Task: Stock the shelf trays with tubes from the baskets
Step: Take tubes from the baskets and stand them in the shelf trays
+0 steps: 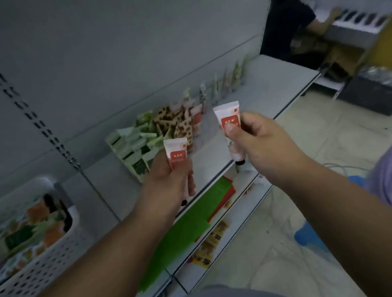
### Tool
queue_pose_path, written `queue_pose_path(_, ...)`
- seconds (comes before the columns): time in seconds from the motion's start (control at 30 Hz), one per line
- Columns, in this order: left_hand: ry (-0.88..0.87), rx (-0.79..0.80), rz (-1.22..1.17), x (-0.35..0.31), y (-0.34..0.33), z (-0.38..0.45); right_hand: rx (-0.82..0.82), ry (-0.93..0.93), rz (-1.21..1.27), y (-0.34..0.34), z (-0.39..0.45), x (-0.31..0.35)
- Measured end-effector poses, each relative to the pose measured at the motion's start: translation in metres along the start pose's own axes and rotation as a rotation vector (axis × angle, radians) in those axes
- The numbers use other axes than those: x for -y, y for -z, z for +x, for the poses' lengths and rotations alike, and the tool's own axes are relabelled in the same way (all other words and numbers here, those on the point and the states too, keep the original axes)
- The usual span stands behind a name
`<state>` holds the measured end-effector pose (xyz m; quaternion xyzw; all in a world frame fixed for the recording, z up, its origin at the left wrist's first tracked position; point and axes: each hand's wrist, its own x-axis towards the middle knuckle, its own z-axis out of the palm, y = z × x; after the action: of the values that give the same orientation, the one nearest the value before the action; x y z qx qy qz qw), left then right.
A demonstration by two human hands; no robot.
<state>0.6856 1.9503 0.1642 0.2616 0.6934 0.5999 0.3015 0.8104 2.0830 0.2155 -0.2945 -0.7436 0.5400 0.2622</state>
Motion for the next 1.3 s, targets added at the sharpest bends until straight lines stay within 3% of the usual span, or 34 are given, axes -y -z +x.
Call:
queue_pose_path(0.1, 0.002, -0.013, 0.082, 0.006, -0.021, 0.02, -0.016, 0.039, -0.047, 0.027, 0.034, -0.014)
queue_pose_path(0.23, -0.018, -0.158, 0.157, 0.012, -0.05, 0.045, 0.076, 0.133, -0.175, 0.042, 0.095, -0.043)
queue_pose_path(0.5, 0.124, -0.515, 0.046, 0.026, -0.098, 0.057, 0.411, 0.52, -0.42, 0.025, 0.175, -0.075)
queue_pose_path(0.73, 0.107, -0.598, 0.171, 0.035, -0.105, 0.051, 0.613, 0.666, -0.464, 0.0, 0.202, -0.097)
queue_pose_path(0.87, 0.098, -0.638, 0.167, 0.036, -0.109, 0.056, 0.686, 0.642, -0.545, -0.004, 0.212, -0.105)
queue_pose_path(0.93, 0.099, -0.631, 0.18, 0.037, -0.113, 0.059, 0.631, 0.638, -0.564, 0.001, 0.212, -0.107)
queue_pose_path(1.03, 0.105, -0.602, 0.196, 0.034, -0.116, 0.066, 0.558, 0.621, -0.349, 0.018, 0.201, -0.098)
queue_pose_path(1.2, 0.064, -0.481, 0.168, 0.028, -0.125, 0.091, 0.826, 0.458, -0.309, 0.034, 0.19, -0.079)
queue_pose_path(1.3, 0.056, -0.536, 0.309, 0.032, -0.127, 0.097, 0.725, 0.459, -0.332, 0.041, 0.203, -0.074)
